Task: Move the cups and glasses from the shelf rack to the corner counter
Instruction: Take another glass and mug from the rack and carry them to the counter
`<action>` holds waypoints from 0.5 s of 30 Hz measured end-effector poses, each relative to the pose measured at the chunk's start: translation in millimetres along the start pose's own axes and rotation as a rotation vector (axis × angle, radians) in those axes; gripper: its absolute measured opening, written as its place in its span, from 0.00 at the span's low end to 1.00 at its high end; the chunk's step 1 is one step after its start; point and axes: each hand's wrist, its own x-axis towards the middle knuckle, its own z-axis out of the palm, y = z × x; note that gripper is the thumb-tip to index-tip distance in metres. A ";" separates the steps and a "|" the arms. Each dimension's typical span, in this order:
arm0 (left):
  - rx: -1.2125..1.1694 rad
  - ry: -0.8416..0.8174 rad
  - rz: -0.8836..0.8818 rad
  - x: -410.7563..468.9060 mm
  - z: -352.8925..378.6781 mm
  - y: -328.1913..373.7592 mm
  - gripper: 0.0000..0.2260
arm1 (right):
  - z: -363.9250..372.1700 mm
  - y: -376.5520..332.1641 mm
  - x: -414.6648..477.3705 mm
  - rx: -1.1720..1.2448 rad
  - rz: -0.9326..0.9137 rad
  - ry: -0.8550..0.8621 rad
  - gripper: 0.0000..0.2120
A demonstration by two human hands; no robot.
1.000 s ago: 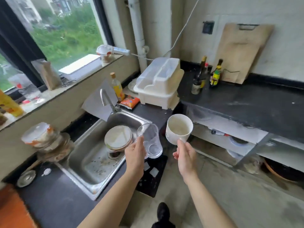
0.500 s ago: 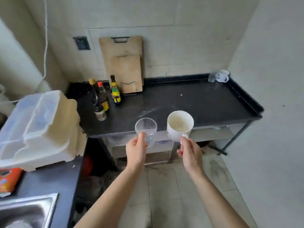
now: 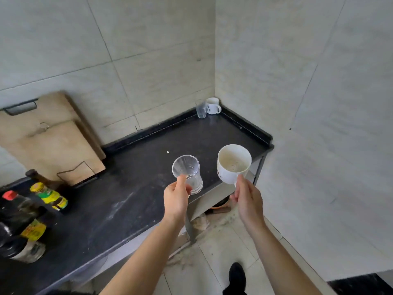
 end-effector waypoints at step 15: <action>0.021 0.103 -0.113 207.2 144.9 75.7 0.17 | 57.8 -24.2 283.4 -0.152 0.109 -0.185 0.24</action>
